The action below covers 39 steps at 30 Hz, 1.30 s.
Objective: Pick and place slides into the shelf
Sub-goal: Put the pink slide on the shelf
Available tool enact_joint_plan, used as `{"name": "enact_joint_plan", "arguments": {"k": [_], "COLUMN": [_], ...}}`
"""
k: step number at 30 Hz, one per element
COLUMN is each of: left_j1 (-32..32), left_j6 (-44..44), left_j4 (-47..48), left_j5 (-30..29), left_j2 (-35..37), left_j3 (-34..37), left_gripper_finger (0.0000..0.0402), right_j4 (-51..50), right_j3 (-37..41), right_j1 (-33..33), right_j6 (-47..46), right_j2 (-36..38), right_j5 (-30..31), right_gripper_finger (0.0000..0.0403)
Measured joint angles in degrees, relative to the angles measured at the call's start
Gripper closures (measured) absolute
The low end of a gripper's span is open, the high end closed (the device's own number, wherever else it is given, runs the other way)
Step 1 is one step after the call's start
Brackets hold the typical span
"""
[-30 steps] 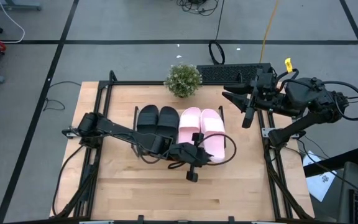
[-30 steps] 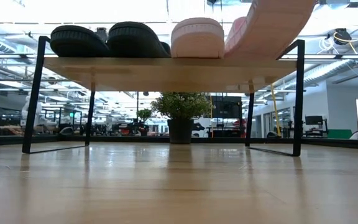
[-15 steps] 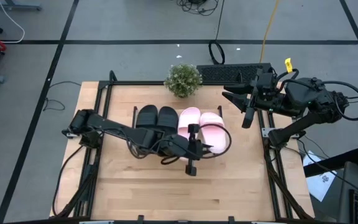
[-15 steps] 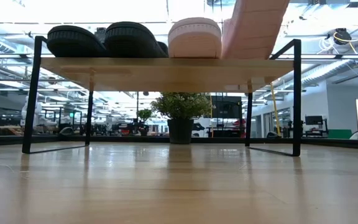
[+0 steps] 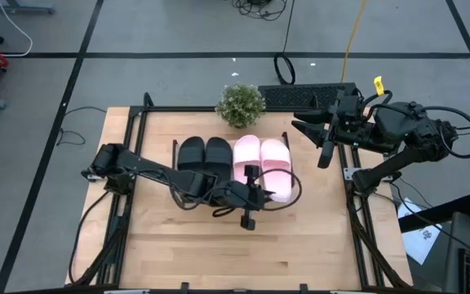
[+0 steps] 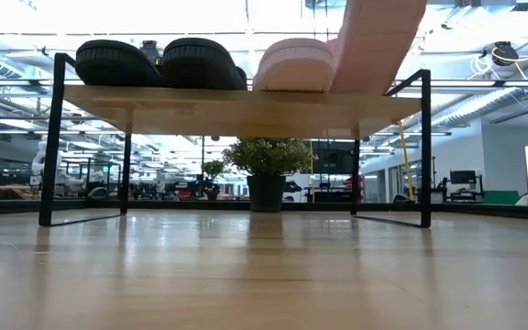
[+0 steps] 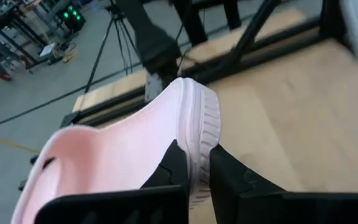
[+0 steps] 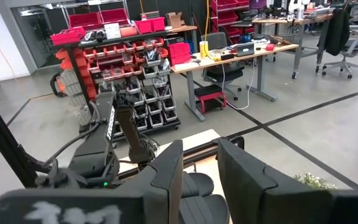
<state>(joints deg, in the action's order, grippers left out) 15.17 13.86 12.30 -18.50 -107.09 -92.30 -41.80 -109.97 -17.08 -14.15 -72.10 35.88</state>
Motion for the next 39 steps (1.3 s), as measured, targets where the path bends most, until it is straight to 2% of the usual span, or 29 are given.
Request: {"name": "enact_joint_plan", "arguments": {"k": [3,8,16,31,39], "left_j1": [0.9,3.0,3.8,3.7,3.6], "left_j6": [2.2,7.6,9.9,9.1,6.4], "left_j4": [1.4,0.8,-0.4,3.4,7.8], "left_j5": [-3.1,-11.7,-21.2,-19.4,-15.7], "left_j2": [-0.1,0.0,0.7,0.7,0.0], "left_j3": [0.2,0.2,0.2,0.2,0.2], "left_gripper_finger": [0.0386,0.0386,0.0387,0.0387,0.0387], "right_j4": [0.0,0.1,1.4,1.4,1.4], "right_j3": [0.0,0.0,0.0,0.0,0.0], "right_j1": [0.0,0.0,0.0,0.0,0.0], "right_j6": [0.0,0.1,0.3,-0.1,-0.1], "right_j2": [0.0,0.0,0.0,0.0,0.0], "right_j5": [0.0,0.0,0.0,0.0,0.0], "right_gripper_finger": [0.0314,0.0314,0.0314,0.0314,0.0314]}}
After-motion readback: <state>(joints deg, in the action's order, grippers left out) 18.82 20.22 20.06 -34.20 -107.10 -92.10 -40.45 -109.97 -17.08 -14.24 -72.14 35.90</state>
